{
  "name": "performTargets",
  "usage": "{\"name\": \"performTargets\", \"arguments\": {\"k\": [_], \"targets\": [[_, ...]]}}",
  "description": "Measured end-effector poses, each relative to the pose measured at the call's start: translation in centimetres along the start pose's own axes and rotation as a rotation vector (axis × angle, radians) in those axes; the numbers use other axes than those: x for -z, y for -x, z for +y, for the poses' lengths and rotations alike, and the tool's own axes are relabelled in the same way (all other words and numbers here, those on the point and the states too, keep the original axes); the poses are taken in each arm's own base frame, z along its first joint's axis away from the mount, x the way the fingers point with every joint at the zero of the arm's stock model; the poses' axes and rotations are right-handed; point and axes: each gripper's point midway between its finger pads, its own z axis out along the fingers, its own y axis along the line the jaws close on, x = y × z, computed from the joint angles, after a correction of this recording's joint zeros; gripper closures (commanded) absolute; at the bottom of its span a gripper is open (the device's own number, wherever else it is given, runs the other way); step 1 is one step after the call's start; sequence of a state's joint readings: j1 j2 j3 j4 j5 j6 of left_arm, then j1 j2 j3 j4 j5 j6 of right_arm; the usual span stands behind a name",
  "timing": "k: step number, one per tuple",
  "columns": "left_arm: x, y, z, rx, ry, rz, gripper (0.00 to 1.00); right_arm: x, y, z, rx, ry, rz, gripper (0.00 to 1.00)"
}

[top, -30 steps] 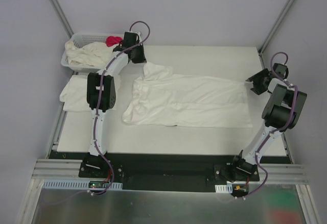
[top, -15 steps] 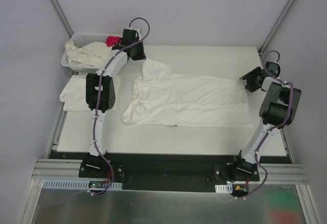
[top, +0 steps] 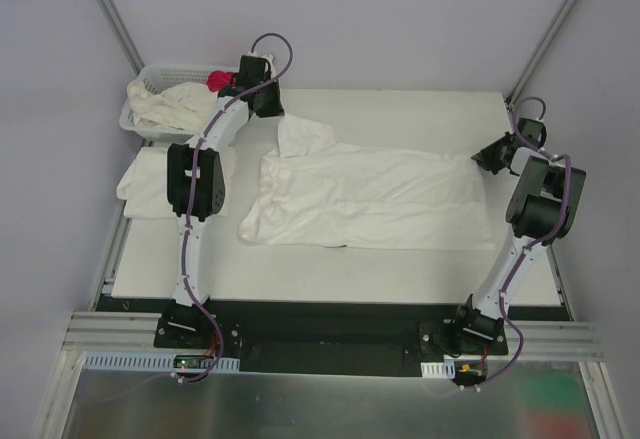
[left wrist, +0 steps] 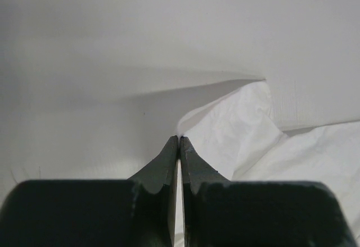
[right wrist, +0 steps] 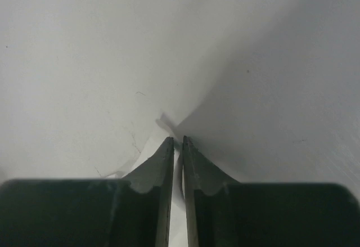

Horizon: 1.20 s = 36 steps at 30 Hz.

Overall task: Fold and stack the t-shirts
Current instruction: Grap the side of the flattened tshirt furthest away from the robot with both arms

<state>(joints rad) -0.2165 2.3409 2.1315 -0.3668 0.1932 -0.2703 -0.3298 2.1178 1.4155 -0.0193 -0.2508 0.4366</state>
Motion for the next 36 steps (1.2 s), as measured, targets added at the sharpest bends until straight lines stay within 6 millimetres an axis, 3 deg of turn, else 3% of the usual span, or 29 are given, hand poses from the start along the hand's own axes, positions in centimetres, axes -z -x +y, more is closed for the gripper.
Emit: {"name": "performTargets", "arguments": {"k": [2,10,22,28,36], "targets": [[0.0,-0.1,0.1,0.000,0.006,0.003,1.00,-0.3,0.0,-0.1,0.003,-0.002,0.003,0.99],[0.0,-0.3,0.5,0.002,0.028,0.008,1.00,-0.5,0.3,0.1,0.003,0.002,0.000,0.99],[0.4,0.0,0.7,0.001,0.046,-0.001,1.00,-0.4,2.8,1.5,0.025,0.021,-0.028,0.99],[0.9,0.5,0.5,-0.003,0.045,-0.012,1.00,-0.3,2.6,1.4,0.025,0.021,-0.018,0.77],[1.0,0.6,0.6,-0.022,0.045,-0.013,1.00,-0.7,3.3,1.6,0.032,0.019,-0.015,0.74]]}}
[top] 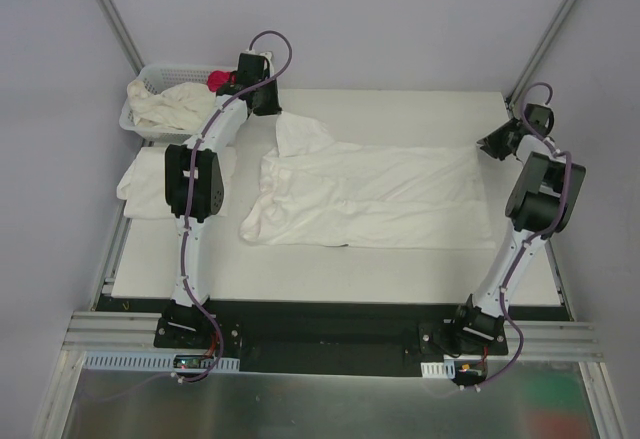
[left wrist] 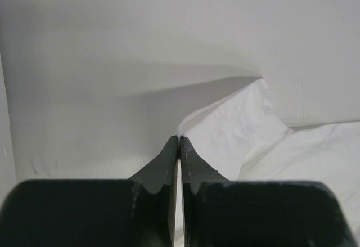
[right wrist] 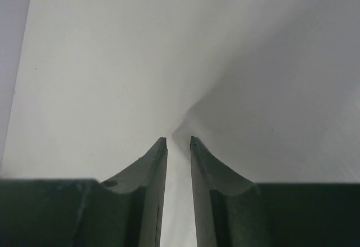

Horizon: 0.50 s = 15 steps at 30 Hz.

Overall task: Fold and stack the t-shirts
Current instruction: Grap the side of the flattened tshirt furthest away from the robot with both arms

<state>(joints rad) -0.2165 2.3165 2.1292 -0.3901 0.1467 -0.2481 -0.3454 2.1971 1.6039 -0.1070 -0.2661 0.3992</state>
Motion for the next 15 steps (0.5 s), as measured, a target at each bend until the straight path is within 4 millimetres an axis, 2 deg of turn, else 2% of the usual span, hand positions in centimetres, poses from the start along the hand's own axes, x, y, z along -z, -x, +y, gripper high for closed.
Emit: {"name": "performTargets", "arguments": {"k": [5,15], "targets": [[0.0,0.0,0.0,-0.003,0.000,0.001,1.00,-1.2,1.5,0.7,0.007,0.014,-0.019,0.73],[0.0,-0.1,0.1,-0.005,0.002,0.004,1.00,-2.2,1.1,0.3,0.003,0.000,0.002,0.71]]}}
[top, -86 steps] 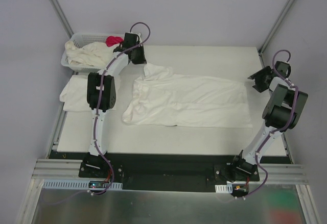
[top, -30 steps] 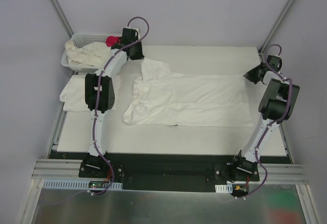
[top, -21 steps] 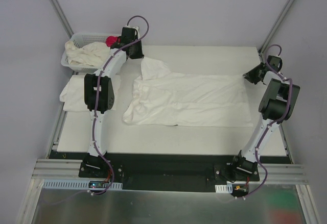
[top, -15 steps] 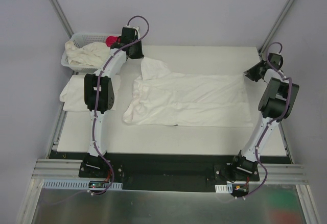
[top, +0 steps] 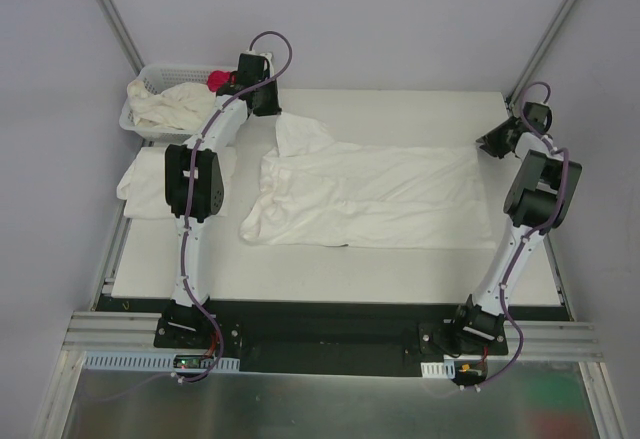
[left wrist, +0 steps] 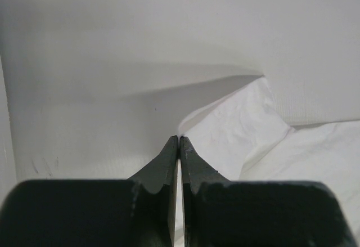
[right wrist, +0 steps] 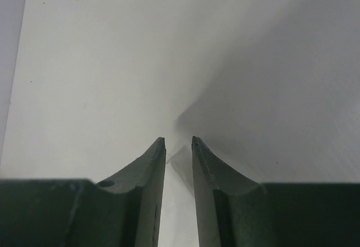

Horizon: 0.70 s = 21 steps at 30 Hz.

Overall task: Fold and stack the t-shirts
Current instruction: Grap the side of the flattened tshirt furthest away from the robot with both arms

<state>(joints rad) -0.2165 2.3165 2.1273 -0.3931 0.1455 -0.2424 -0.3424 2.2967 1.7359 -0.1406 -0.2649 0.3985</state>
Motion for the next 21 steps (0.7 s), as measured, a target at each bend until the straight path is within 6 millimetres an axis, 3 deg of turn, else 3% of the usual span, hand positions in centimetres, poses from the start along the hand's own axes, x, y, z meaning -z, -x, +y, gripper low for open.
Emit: {"name": "performTargets", "arguments": {"k": [15,18,21], "targets": [[0.0,-0.1,0.0,0.001,0.001,0.004,1.00,-0.6,-1.3,0.9,0.018,0.021,0.008,0.66],[0.0,-0.1,0.0,0.001,0.001,0.005,1.00,-0.7,-1.5,1.1,0.022,0.026,0.008,0.69],[0.0,-0.1,0.0,0.001,0.001,0.005,1.00,-0.7,-1.7,1.1,0.025,0.029,0.007,0.78]]}}
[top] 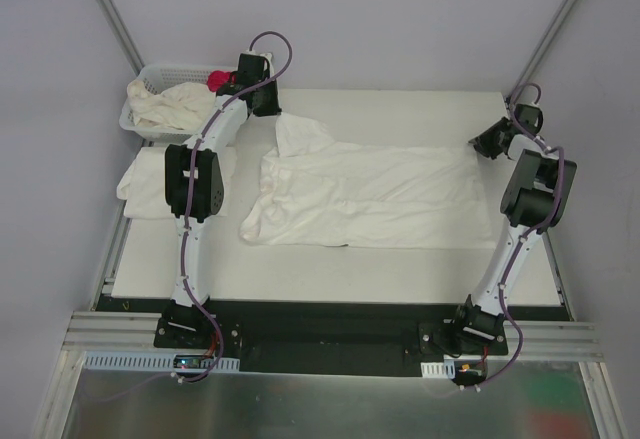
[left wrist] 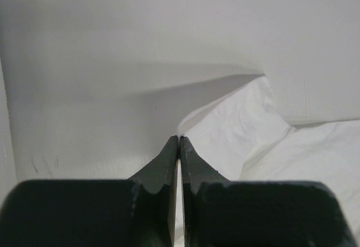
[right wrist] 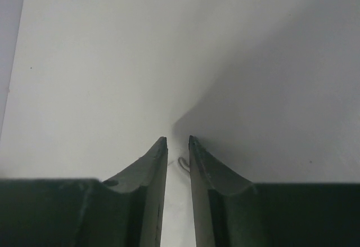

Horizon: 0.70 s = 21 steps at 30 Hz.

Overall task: Fold and stack the t-shirts
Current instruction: Grap the side of the flattened tshirt furthest away from the robot with both arms

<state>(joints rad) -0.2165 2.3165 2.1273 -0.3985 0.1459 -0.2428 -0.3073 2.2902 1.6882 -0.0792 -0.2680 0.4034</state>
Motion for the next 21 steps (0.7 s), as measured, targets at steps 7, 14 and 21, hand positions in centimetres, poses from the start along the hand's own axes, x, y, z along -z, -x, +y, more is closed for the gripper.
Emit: {"name": "performTargets", "arguments": {"k": [7,14,21], "targets": [[0.00,-0.01,0.01,0.000,0.000,0.000,1.00,-0.13,-0.65,-0.43,-0.006,-0.004,0.008,0.99],[0.00,-0.01,0.01,0.000,0.000,0.000,1.00,-0.11,-0.68,-0.40,-0.008,-0.002,0.006,0.99],[-0.02,-0.04,0.04,0.000,0.002,0.001,1.00,0.06,-0.48,-0.55,-0.009,-0.010,0.008,0.99]]}}
